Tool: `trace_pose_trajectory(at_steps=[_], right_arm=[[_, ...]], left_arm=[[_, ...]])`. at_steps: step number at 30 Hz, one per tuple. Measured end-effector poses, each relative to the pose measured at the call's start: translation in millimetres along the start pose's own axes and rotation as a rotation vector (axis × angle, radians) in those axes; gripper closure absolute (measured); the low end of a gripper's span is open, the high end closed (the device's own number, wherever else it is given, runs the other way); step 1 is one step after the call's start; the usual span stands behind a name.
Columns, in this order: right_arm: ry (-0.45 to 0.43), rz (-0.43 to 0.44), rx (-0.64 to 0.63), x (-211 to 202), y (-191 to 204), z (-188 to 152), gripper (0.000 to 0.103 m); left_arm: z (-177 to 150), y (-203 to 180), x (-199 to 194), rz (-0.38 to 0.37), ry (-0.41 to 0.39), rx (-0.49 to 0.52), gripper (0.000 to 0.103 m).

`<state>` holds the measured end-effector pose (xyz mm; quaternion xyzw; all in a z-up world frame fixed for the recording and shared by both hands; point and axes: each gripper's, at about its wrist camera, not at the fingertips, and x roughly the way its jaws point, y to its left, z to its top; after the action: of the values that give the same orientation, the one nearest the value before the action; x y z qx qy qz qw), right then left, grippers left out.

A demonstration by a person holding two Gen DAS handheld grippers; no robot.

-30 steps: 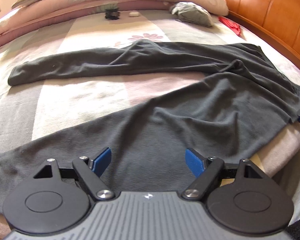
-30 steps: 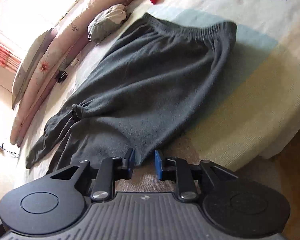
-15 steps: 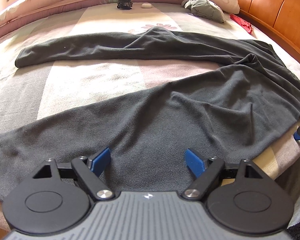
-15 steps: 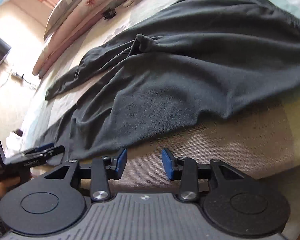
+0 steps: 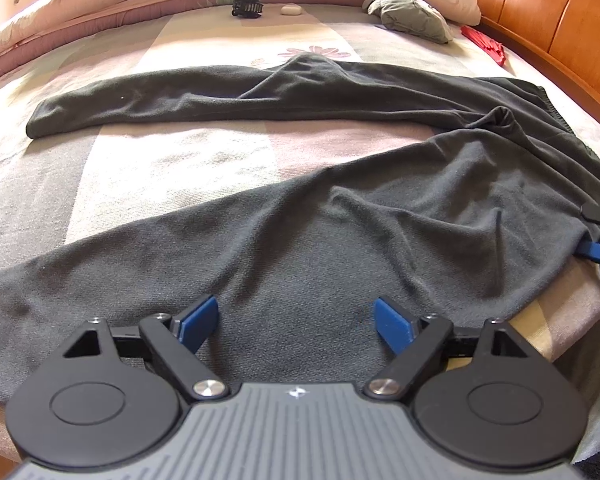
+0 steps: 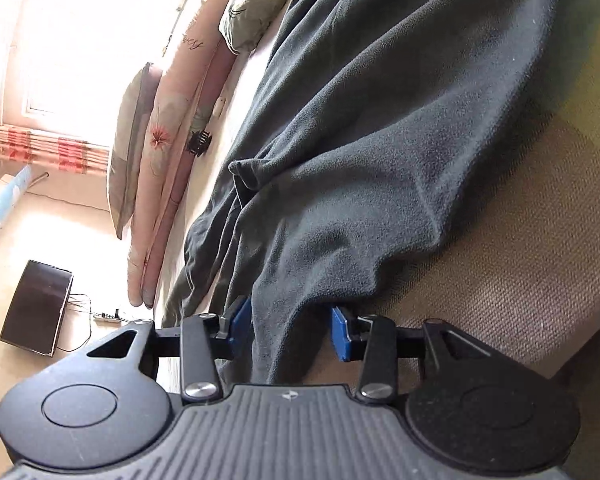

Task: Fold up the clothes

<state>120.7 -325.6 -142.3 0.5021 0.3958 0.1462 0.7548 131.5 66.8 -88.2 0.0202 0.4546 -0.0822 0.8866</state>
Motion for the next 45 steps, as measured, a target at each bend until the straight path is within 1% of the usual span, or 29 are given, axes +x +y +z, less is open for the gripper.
trace_pose_trajectory(at_steps=[2, 5, 7, 9, 11, 13, 14, 17, 18, 20, 21, 23, 24, 26, 29, 34, 35, 37, 38, 39, 40, 42, 44, 45], right_arm=[[0.019, -0.015, -0.015, 2, 5, -8, 0.055], [0.018, -0.03, -0.047, 8, 10, -9, 0.055], [0.003, -0.025, -0.029, 12, 9, -3, 0.056], [0.021, -0.029, -0.006, 14, 9, 0, 0.055], [0.064, -0.07, -0.064, 9, 18, 1, 0.054], [0.108, -0.112, -0.124, 5, 27, 1, 0.051], [0.093, -0.144, -0.2, -3, 35, 1, 0.048], [0.028, -0.234, -0.447, -25, 57, 0, 0.045], [0.011, -0.257, -0.475, -27, 56, 4, 0.043], [-0.023, -0.304, -0.525, -31, 54, 14, 0.043], [-0.027, -0.327, -0.482, -32, 46, 22, 0.043], [-0.028, -0.385, -0.367, -34, 32, 36, 0.043], [-0.033, -0.392, -0.319, -41, 24, 41, 0.043], [-0.042, -0.381, -0.255, -49, 11, 43, 0.043], [-0.078, -0.321, -0.181, -55, -5, 44, 0.043], [-0.184, -0.248, -0.155, -49, -18, 55, 0.044], [-0.197, -0.242, -0.148, -50, -19, 57, 0.047], [-0.223, -0.264, -0.151, -51, -21, 61, 0.083], [-0.223, -0.258, -0.137, -53, -24, 63, 0.099], [-0.228, -0.227, -0.121, -58, -26, 66, 0.099], [-0.252, -0.2, -0.127, -66, -23, 68, 0.099], [-0.303, -0.212, -0.169, -82, -14, 71, 0.1], [-0.287, -0.244, -0.172, -92, -11, 77, 0.099], [-0.27, -0.267, -0.175, -95, -10, 80, 0.094]], left_arm=[[-1, 1, -1, -0.014, -0.003, -0.005, 0.018], [-1, 1, 1, -0.008, -0.002, -0.005, 0.018], [0, -2, -1, -0.003, 0.0, 0.004, 0.018], [0, -3, -7, -0.026, -0.013, 0.011, 0.018], [1, -5, -12, -0.041, -0.028, 0.019, 0.018], [5, -9, -16, -0.049, -0.044, 0.031, 0.018], [7, -11, -18, -0.055, -0.053, 0.038, 0.018], [15, -27, -16, -0.098, -0.069, 0.086, 0.018], [17, -33, -14, -0.111, -0.07, 0.106, 0.018], [19, -47, -7, -0.111, -0.057, 0.132, 0.018], [19, -53, -6, -0.101, -0.058, 0.142, 0.018], [18, -60, -8, -0.115, -0.065, 0.152, 0.018], [17, -61, -7, -0.135, -0.062, 0.145, 0.018], [15, -62, -5, -0.166, -0.047, 0.131, 0.018], [16, -66, 1, -0.144, -0.025, 0.138, 0.018], [18, -69, -3, -0.162, -0.043, 0.145, 0.018], [17, -69, -5, -0.164, -0.047, 0.148, 0.018], [16, -67, -2, -0.154, -0.032, 0.147, 0.018], [16, -66, -1, -0.148, -0.025, 0.146, 0.018], [15, -64, 0, -0.131, -0.017, 0.147, 0.018], [15, -62, 1, -0.123, -0.015, 0.143, 0.018], [15, -56, 2, -0.116, -0.011, 0.129, 0.018], [16, -52, 4, -0.108, -0.01, 0.12, 0.018], [17, -52, 4, -0.101, -0.014, 0.122, 0.018]])
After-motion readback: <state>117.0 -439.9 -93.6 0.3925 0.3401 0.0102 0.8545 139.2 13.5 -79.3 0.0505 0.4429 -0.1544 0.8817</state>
